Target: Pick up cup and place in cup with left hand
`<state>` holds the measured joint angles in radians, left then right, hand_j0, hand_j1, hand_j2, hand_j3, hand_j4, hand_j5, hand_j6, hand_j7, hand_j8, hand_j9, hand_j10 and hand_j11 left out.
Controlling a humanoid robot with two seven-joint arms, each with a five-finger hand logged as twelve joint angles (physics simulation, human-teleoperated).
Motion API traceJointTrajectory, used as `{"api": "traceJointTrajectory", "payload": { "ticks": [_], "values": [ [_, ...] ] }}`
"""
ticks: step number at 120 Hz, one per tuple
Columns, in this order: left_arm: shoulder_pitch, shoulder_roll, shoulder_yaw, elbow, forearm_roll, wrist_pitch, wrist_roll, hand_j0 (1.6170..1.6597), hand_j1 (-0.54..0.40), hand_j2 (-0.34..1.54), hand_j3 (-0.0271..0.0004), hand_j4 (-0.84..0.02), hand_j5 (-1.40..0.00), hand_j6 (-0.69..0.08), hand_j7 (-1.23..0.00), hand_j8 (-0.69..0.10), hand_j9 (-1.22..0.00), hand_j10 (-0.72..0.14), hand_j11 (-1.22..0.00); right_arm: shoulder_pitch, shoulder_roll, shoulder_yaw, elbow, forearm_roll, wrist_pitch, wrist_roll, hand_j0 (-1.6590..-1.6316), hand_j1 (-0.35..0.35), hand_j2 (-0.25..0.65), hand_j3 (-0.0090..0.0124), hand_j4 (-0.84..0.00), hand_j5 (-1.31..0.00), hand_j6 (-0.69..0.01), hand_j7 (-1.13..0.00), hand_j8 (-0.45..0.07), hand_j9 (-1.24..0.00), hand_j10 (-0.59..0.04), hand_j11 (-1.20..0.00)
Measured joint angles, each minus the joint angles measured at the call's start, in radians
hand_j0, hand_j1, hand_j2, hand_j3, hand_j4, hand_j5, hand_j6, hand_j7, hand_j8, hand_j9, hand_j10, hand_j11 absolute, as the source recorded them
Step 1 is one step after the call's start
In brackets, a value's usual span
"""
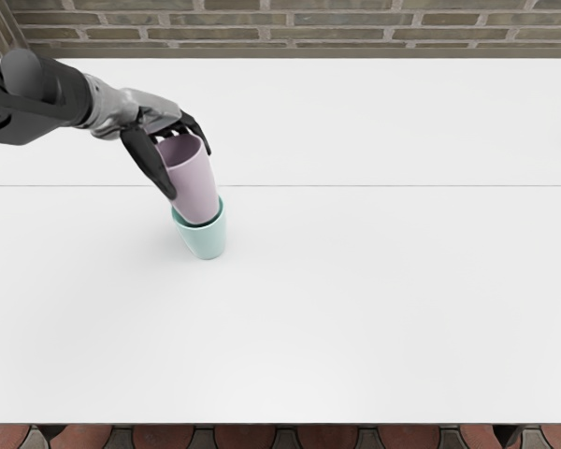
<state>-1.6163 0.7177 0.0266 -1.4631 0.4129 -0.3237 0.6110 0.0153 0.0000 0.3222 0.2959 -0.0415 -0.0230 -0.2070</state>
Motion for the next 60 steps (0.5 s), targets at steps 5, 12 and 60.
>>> {"api": "traceJointTrajectory", "payload": {
  "ticks": [5,12,60],
  "values": [
    [-0.009,0.011,0.003,-0.003,-0.001,0.0,0.0,1.6526,-0.238,0.09,0.0,-0.165,-0.86,-0.049,-0.81,-0.078,-0.77,-0.297,-0.78,0.0,0.0,0.0,0.0,0.0,0.0,0.0,-1.6581,-0.311,-0.007,0.0,-0.031,-0.04,-0.03,-0.04,-0.031,-0.04,-0.031,-0.04],
    [-0.013,0.016,0.008,-0.006,-0.001,-0.001,0.0,1.6523,-0.241,0.09,0.0,-0.168,-0.86,-0.052,-0.81,-0.08,-0.77,-0.298,-0.78,0.0,0.0,0.0,0.0,0.0,0.0,0.0,-1.6581,-0.312,-0.007,0.0,-0.031,-0.04,-0.03,-0.04,-0.031,-0.04,-0.031,-0.04],
    [-0.028,0.009,0.038,-0.008,-0.003,-0.001,0.0,1.65,-0.261,0.1,0.0,-0.13,-0.9,-0.019,-0.85,-0.045,-0.81,-0.268,-0.82,0.0,0.0,0.0,0.0,-0.001,0.0,0.0,-1.6581,-0.312,-0.006,0.0,-0.031,-0.04,-0.03,-0.04,-0.031,-0.04,-0.031,-0.04]
  ]
}}
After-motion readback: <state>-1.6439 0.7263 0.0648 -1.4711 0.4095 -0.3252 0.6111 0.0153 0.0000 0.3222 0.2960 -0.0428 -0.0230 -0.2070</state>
